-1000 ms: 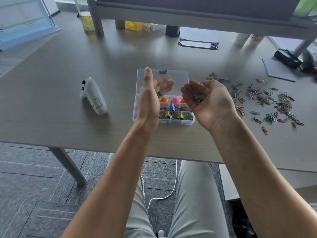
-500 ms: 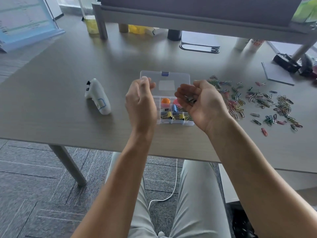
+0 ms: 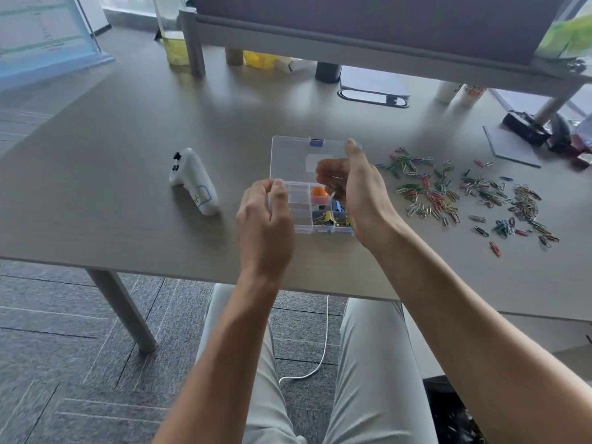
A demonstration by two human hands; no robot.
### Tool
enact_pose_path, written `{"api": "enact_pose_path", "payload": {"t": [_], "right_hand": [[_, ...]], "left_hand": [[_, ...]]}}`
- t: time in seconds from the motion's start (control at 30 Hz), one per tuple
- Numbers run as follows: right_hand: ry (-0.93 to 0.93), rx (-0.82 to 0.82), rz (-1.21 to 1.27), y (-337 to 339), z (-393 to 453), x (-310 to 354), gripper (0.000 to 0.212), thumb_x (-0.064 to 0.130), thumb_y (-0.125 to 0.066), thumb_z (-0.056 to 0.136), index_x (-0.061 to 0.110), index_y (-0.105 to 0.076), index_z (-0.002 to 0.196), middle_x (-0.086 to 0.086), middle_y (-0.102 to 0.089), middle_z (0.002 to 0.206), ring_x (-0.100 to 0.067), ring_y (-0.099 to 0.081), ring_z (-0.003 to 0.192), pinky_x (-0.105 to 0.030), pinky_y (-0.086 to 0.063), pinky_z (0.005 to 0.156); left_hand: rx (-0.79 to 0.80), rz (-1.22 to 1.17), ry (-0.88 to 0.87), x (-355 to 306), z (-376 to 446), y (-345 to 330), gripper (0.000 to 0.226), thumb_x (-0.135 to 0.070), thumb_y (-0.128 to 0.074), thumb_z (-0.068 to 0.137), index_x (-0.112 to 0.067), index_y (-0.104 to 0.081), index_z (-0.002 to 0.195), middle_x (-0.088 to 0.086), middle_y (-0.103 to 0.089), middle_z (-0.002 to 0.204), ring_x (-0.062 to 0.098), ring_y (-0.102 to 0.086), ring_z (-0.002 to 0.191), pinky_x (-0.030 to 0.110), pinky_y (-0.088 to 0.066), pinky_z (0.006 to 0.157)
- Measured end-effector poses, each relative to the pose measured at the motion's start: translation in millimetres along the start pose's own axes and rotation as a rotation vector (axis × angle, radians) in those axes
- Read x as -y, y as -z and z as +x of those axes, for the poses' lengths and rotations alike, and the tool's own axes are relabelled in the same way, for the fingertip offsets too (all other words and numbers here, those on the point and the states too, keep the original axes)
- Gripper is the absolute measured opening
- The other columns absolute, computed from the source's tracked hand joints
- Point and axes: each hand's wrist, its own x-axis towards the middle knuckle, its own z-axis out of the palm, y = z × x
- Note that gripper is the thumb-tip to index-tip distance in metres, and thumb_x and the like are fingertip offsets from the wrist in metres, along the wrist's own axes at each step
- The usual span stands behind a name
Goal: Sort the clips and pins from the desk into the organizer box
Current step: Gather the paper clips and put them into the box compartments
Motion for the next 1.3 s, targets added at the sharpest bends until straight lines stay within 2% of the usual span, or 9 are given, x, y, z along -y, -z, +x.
{"api": "enact_pose_path", "payload": {"t": [0.1, 0.2, 0.33, 0.5, 0.6, 0.77, 0.97, 1.1, 1.3], "right_hand": [[0.001, 0.030, 0.034, 0, 1, -2, 0.063, 0.053, -0.032, 0.107, 0.008, -0.076, 0.100, -0.009, -0.078, 0.102, -0.022, -0.073, 0.102, -0.030, -0.057, 0.081], [0.012, 0.039, 0.062, 1, 3, -3, 0.063, 0.052, -0.032, 0.108, 0.009, -0.077, 0.098, -0.007, -0.079, 0.102, -0.018, -0.074, 0.102, -0.035, -0.055, 0.098], [0.066, -0.001, 0.030, 7, -1, -5, 0.055, 0.043, -0.034, 0.108, 0.010, -0.077, 0.102, -0.003, -0.079, 0.102, -0.015, -0.074, 0.100, -0.040, -0.053, 0.103], [0.177, -0.082, -0.188, 39, -17, -5, 0.033, 0.025, -0.049, 0.106, 0.005, -0.074, 0.106, -0.018, -0.074, 0.103, -0.025, -0.071, 0.089, -0.037, -0.058, 0.084], [0.279, -0.141, -0.510, 74, -25, -11, 0.022, 0.027, -0.051, 0.105, 0.022, -0.073, 0.109, 0.003, -0.075, 0.101, -0.012, -0.066, 0.089, -0.025, -0.050, 0.076], [0.282, -0.235, -0.905, 151, -32, -40, 0.037, 0.033, -0.049, 0.104, 0.015, -0.063, 0.132, -0.002, -0.060, 0.137, -0.023, -0.057, 0.124, -0.033, -0.042, 0.099], [0.102, -0.291, -1.027, 234, -40, -61, 0.054, 0.040, -0.043, 0.106, 0.014, -0.043, 0.153, -0.007, -0.037, 0.160, -0.025, -0.033, 0.148, -0.037, -0.027, 0.118], [-0.044, -0.363, -1.098, 271, -29, -75, 0.079, 0.061, -0.032, 0.103, 0.013, -0.014, 0.163, -0.014, -0.006, 0.171, -0.026, -0.002, 0.158, -0.041, -0.005, 0.127], [-0.204, -0.446, -1.140, 298, 17, -80, 0.097, 0.076, -0.017, 0.096, 0.009, 0.007, 0.163, -0.023, 0.007, 0.169, -0.033, 0.008, 0.158, -0.044, 0.003, 0.127]], "left_hand": [[-0.001, -0.003, -0.010, 1, 0, 1, 0.036, -0.037, -0.038, 0.103, -0.015, -0.066, 0.098, 0.001, -0.066, 0.091, 0.016, -0.058, 0.086, 0.030, -0.040, 0.074], [-0.001, -0.010, -0.013, 1, 1, 1, 0.035, -0.038, -0.038, 0.102, -0.016, -0.066, 0.097, 0.001, -0.066, 0.089, 0.018, -0.059, 0.086, 0.036, -0.046, 0.076], [-0.011, 0.043, -0.041, -2, -2, 1, 0.030, -0.030, -0.044, 0.101, -0.013, -0.067, 0.112, 0.004, -0.068, 0.107, 0.020, -0.061, 0.102, 0.035, -0.047, 0.089], [0.037, 0.181, -0.203, -21, -13, -6, 0.039, -0.035, -0.047, 0.100, -0.010, -0.060, 0.128, 0.005, -0.062, 0.127, 0.017, -0.055, 0.119, 0.027, -0.042, 0.100], [0.103, 0.235, -0.281, -39, -21, -24, 0.040, -0.036, -0.048, 0.099, -0.010, -0.061, 0.126, 0.005, -0.062, 0.126, 0.020, -0.057, 0.115, 0.031, -0.045, 0.100], [0.308, 0.347, -0.405, -64, -46, -71, 0.041, -0.040, -0.046, 0.097, -0.010, -0.063, 0.119, 0.004, -0.064, 0.115, 0.026, -0.060, 0.106, 0.043, -0.046, 0.096], [0.551, 0.445, -0.436, -82, -79, -130, 0.051, -0.042, -0.044, 0.101, -0.008, -0.050, 0.138, 0.008, -0.048, 0.145, 0.024, -0.043, 0.135, 0.039, -0.036, 0.112], [0.597, 0.616, -0.381, -82, -87, -170, 0.073, -0.049, -0.040, 0.100, -0.003, -0.024, 0.155, 0.014, -0.020, 0.164, 0.027, -0.019, 0.151, 0.040, -0.017, 0.124], [0.569, 0.862, -0.270, -67, -63, -215, 0.092, -0.063, -0.028, 0.098, 0.002, 0.001, 0.157, 0.020, 0.003, 0.166, 0.032, 0.003, 0.154, 0.050, -0.002, 0.125]]}}
